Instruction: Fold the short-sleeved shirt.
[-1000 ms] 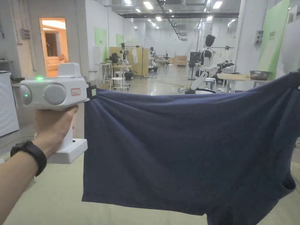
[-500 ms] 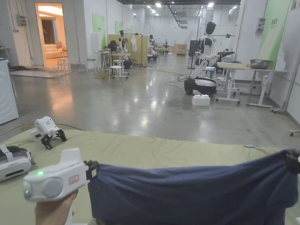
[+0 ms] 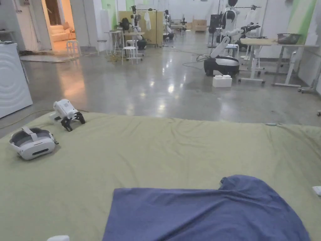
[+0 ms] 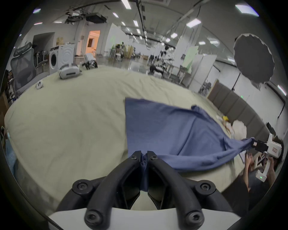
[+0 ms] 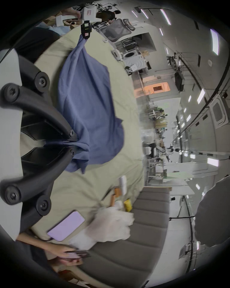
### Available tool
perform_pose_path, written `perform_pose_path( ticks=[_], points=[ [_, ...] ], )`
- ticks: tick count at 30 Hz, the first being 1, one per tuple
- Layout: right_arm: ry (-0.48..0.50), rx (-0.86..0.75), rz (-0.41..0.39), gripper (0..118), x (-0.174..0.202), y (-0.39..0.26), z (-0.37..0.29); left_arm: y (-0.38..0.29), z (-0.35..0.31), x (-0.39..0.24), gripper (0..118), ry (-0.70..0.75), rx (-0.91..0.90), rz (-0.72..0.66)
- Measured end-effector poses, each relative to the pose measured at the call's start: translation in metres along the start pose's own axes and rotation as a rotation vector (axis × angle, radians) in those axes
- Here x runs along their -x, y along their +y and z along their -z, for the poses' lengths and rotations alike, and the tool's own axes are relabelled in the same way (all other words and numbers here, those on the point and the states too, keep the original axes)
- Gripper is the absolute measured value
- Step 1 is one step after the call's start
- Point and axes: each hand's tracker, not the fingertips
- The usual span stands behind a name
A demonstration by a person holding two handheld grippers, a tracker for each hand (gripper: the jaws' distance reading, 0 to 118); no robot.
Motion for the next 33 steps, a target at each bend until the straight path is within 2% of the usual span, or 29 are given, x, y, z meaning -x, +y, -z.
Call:
perform_pose_path(
  ticks=[2,8,9,10,11,12,13,17,21,24,26,30,31,32,33],
  points=[
    [-0.008,0.012,0.027,2,-0.001,-0.017,-0.006,-0.011,-0.003,0.0,3,0.003,0.026,0.024],
    [-0.016,0.127,-0.022,2,-0.004,-0.035,0.003,-0.022,0.009,0.009,5,0.027,0.126,-0.034],
    [-0.018,0.156,-0.033,3,-0.004,-0.034,0.006,-0.024,0.014,0.011,15,0.04,0.152,-0.046],
    [-0.018,0.2,-0.046,7,-0.004,-0.034,0.01,-0.026,0.017,0.012,32,0.068,0.164,-0.044],
    [-0.023,0.205,-0.04,28,-0.004,-0.036,0.013,-0.029,0.019,0.013,70,0.086,0.163,-0.029],
    [-0.033,0.215,-0.038,52,-0.005,-0.037,0.014,-0.03,0.018,0.014,94,0.113,0.158,-0.014],
    [-0.036,0.229,-0.039,69,-0.008,-0.038,0.014,-0.031,0.012,0.013,102,0.128,0.136,0.005],
    [-0.112,0.081,-0.038,70,-0.008,-0.026,-0.016,-0.017,-0.042,-0.008,101,0.137,-0.136,0.068],
    [-0.058,-0.18,-0.054,70,0.022,-0.002,-0.069,0.001,-0.115,-0.062,101,0.178,-0.468,0.202],
    [-0.023,-0.343,-0.075,70,0.054,0.016,-0.103,0.01,-0.159,-0.106,100,0.211,-0.61,0.291],
    [-0.002,-0.416,-0.072,67,0.071,0.024,-0.117,0.008,-0.181,-0.126,89,0.192,-0.674,0.314],
    [0.035,-0.491,-0.118,42,0.099,0.035,-0.138,0.006,-0.207,-0.151,65,0.194,-0.708,0.329],
    [0.032,-0.516,-0.132,32,0.104,0.036,-0.142,0.006,-0.211,-0.154,55,0.19,-0.707,0.326],
    [0.035,-0.527,-0.136,11,0.108,0.036,-0.145,0.008,-0.213,-0.155,38,0.169,-0.71,0.328],
    [0.038,-0.539,-0.156,0,0.112,0.037,-0.148,0.006,-0.217,-0.157,24,0.141,-0.722,0.341]
  ],
)
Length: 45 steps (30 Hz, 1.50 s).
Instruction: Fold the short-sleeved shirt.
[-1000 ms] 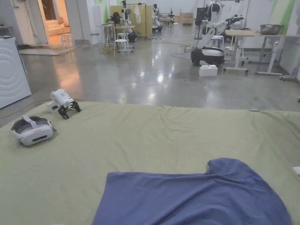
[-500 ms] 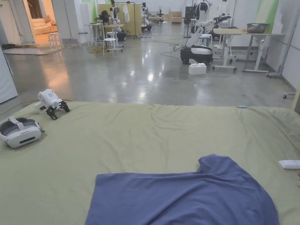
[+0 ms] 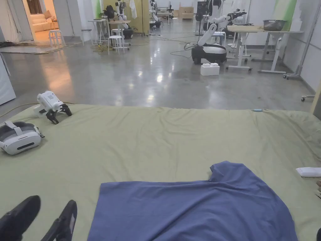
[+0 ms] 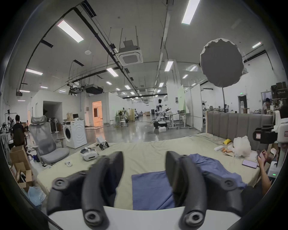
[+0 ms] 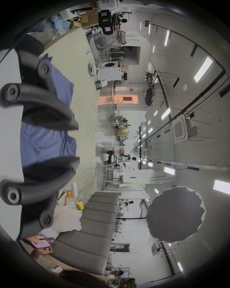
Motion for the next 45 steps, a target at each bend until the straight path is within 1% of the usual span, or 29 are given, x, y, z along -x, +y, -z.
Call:
perform_pose_path(
  ticks=[1,2,4,5,8,10,13,14,15,17,18,19,21,25,27,29,31,33,34,36,37,38,39,40,41,42,43,44,45],
  points=[
    [-0.003,-0.004,-0.011,0,0.003,0.002,0.0,0.003,-0.002,-0.002,14,-0.013,-0.015,0.013],
    [-0.01,-0.014,-0.018,0,0.005,0.003,-0.001,0.005,-0.003,-0.004,8,-0.01,-0.012,0.022],
    [0.007,-0.013,-0.016,0,0.006,0.005,-0.001,0.006,-0.003,-0.003,6,-0.009,-0.019,0.033],
    [0.008,-0.01,-0.011,0,0.005,0.005,0.001,0.007,-0.004,-0.003,0,-0.01,-0.023,0.019],
    [-0.003,-0.008,0.016,0,0.003,0.005,0.006,0.006,0.002,0.002,0,-0.054,0.025,-0.027],
    [-0.005,-0.006,0.032,0,-0.001,0.001,0.009,0.0,0.005,0.005,0,-0.03,0.018,-0.028],
    [-0.004,0.023,0.051,0,-0.004,-0.004,0.013,-0.014,0.021,0.018,0,-0.008,0.114,-0.067],
    [-0.001,0.034,0.059,0,-0.005,-0.007,0.014,-0.024,0.028,0.024,10,-0.009,0.153,-0.088],
    [0.005,0.064,0.077,0,-0.007,-0.011,0.017,-0.041,0.042,0.034,29,-0.013,0.237,-0.109],
    [0.012,0.093,0.114,0,-0.01,-0.019,0.022,-0.079,0.068,0.049,79,-0.052,0.412,-0.156],
    [0.017,0.113,0.127,0,-0.012,-0.023,0.024,-0.106,0.085,0.058,82,-0.071,0.542,-0.189],
    [0.014,0.122,0.132,0,-0.013,-0.026,0.025,-0.127,0.093,0.064,80,-0.085,0.578,-0.207],
    [0.005,0.144,0.128,0,-0.016,-0.032,0.027,-0.169,0.113,0.071,79,-0.086,0.741,-0.226],
    [-0.016,0.193,0.136,0,-0.024,-0.042,0.031,-0.219,0.132,0.073,79,-0.088,0.883,-0.18],
    [-0.025,0.221,0.155,0,-0.029,-0.047,0.033,-0.233,0.14,0.073,75,-0.07,0.93,-0.191],
    [-0.034,0.23,0.165,0,-0.032,-0.052,0.031,-0.235,0.147,0.075,68,-0.085,0.924,-0.202],
    [-0.046,0.248,0.171,0,-0.036,-0.056,0.03,-0.236,0.155,0.074,65,-0.078,0.966,-0.21],
    [-0.058,0.27,0.175,0,-0.042,-0.062,0.028,-0.243,0.163,0.072,60,-0.104,1.019,-0.191],
    [-0.071,0.281,0.17,0,-0.044,-0.064,0.027,-0.245,0.165,0.07,60,-0.1,1.034,-0.173],
    [-0.11,0.307,0.157,0,-0.05,-0.068,0.026,-0.239,0.167,0.064,47,-0.106,1.037,-0.142],
    [-0.142,0.327,0.152,0,-0.052,-0.072,0.024,-0.237,0.168,0.062,36,-0.116,1.042,-0.123],
    [-0.178,0.376,0.148,0,-0.058,-0.078,0.026,-0.235,0.169,0.057,18,-0.13,1.033,-0.109],
    [-0.202,0.428,0.148,0,-0.063,-0.086,0.031,-0.235,0.169,0.053,10,-0.153,1.042,-0.105],
    [-0.205,0.5,0.153,0,-0.072,-0.098,0.037,-0.239,0.172,0.047,10,-0.132,1.063,-0.044],
    [-0.206,0.575,0.171,1,-0.081,-0.113,0.043,-0.243,0.173,0.043,10,-0.145,1.065,-0.01],
    [-0.211,0.644,0.19,15,-0.088,-0.127,0.05,-0.246,0.175,0.042,10,-0.144,1.07,-0.004],
    [-0.197,0.691,0.217,44,-0.094,-0.145,0.056,-0.246,0.176,0.042,10,-0.137,1.072,-0.031],
    [-0.183,0.75,0.229,78,-0.1,-0.163,0.063,-0.244,0.177,0.045,10,-0.134,1.077,-0.047],
    [-0.157,0.786,0.26,78,-0.103,-0.176,0.066,-0.244,0.176,0.047,10,-0.137,1.077,-0.058]
  ],
)
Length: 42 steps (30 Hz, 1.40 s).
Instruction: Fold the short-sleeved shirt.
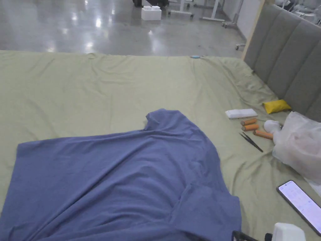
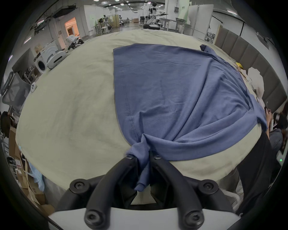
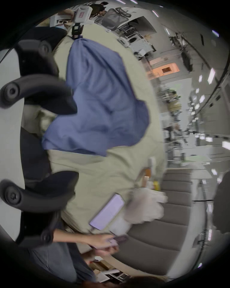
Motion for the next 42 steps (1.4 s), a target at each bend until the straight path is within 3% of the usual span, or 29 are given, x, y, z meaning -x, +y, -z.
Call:
perform_pose_path(
  ticks=[3,7,9,11,16,20,26,35,36,37,38,39,40,42],
  points=[
    [0.068,0.09,-0.02,77,0.001,-0.005,0.027,-0.003,-0.001,0.004,10,-0.018,-0.011,-0.024],
    [0.045,0.221,-0.186,74,0.015,0.004,0.056,-0.002,-0.001,0.003,10,-0.018,-0.005,-0.028],
    [0.008,0.241,-0.229,45,0.02,0.01,0.064,-0.003,-0.001,0.003,10,-0.019,-0.008,-0.03],
    [0.02,0.196,-0.216,9,0.022,0.014,0.053,-0.005,-0.003,0.002,10,-0.021,-0.013,-0.033],
    [0.057,0.037,-0.174,9,0.029,0.037,0.025,0.004,-0.026,0.007,8,-0.041,-0.053,-0.044],
    [0.091,-0.03,-0.16,9,0.035,0.094,0.032,0.052,-0.048,0.022,8,-0.129,-0.185,-0.149],
    [0.093,-0.004,-0.172,9,0.053,0.195,0.119,0.154,0.004,0.033,8,-0.055,-0.148,-0.088],
    [0.045,0.088,-0.224,9,0.09,0.254,0.21,0.221,0.07,0.048,10,-0.036,-0.122,-0.213],
    [0.042,0.084,-0.233,11,0.092,0.254,0.213,0.223,0.074,0.049,18,-0.038,-0.14,-0.229],
    [0.037,0.083,-0.249,21,0.095,0.253,0.217,0.222,0.079,0.05,34,-0.027,-0.133,-0.244],
    [0.024,0.077,-0.278,53,0.096,0.251,0.218,0.22,0.084,0.05,70,-0.019,-0.125,-0.249],
    [0.031,0.069,-0.293,74,0.096,0.249,0.217,0.216,0.085,0.051,90,0.006,-0.12,-0.253],
    [0.029,0.069,-0.292,78,0.084,0.25,0.226,0.21,0.081,0.049,97,0.032,-0.137,-0.254],
    [0.071,-0.028,-0.284,76,0.078,0.246,0.201,0.194,0.053,0.048,96,0.024,-0.262,-0.212]
  ],
)
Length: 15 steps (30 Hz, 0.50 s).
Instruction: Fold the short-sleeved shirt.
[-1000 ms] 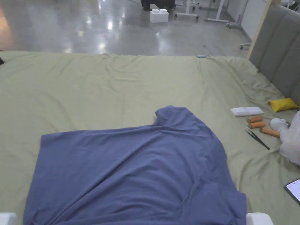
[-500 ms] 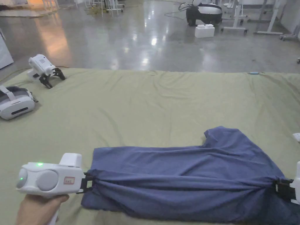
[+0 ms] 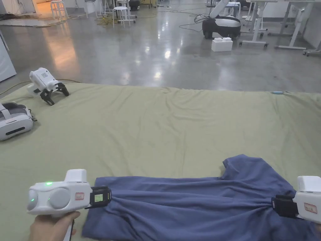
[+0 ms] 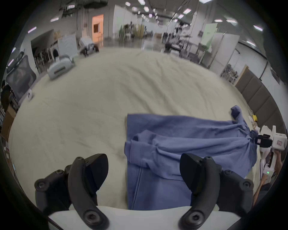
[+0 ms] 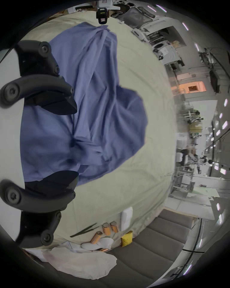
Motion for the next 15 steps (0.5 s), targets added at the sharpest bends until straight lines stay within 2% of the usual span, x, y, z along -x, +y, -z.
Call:
perform_pose_path(
  ticks=[5,9,10,12,13,15],
  points=[
    [0.021,-0.341,0.03,76,0.011,-0.029,-0.12,-0.033,-0.14,-0.015,96,-0.062,-0.46,0.056],
    [0.01,-0.542,0.052,75,0.039,-0.068,-0.218,-0.065,-0.247,-0.045,95,-0.023,-0.71,0.153],
    [0.007,-0.592,0.059,69,0.049,-0.079,-0.239,-0.074,-0.267,-0.053,94,-0.007,-0.723,0.158],
    [-0.003,-0.631,0.042,51,0.063,-0.099,-0.271,-0.092,-0.3,-0.065,83,-0.012,-0.768,0.177],
    [-0.01,-0.641,0.046,35,0.073,-0.108,-0.285,-0.103,-0.317,-0.071,76,-0.025,-0.788,0.191],
    [-0.024,-0.677,0.025,8,0.087,-0.123,-0.308,-0.12,-0.342,-0.081,49,-0.02,-0.802,0.18]
  ],
)
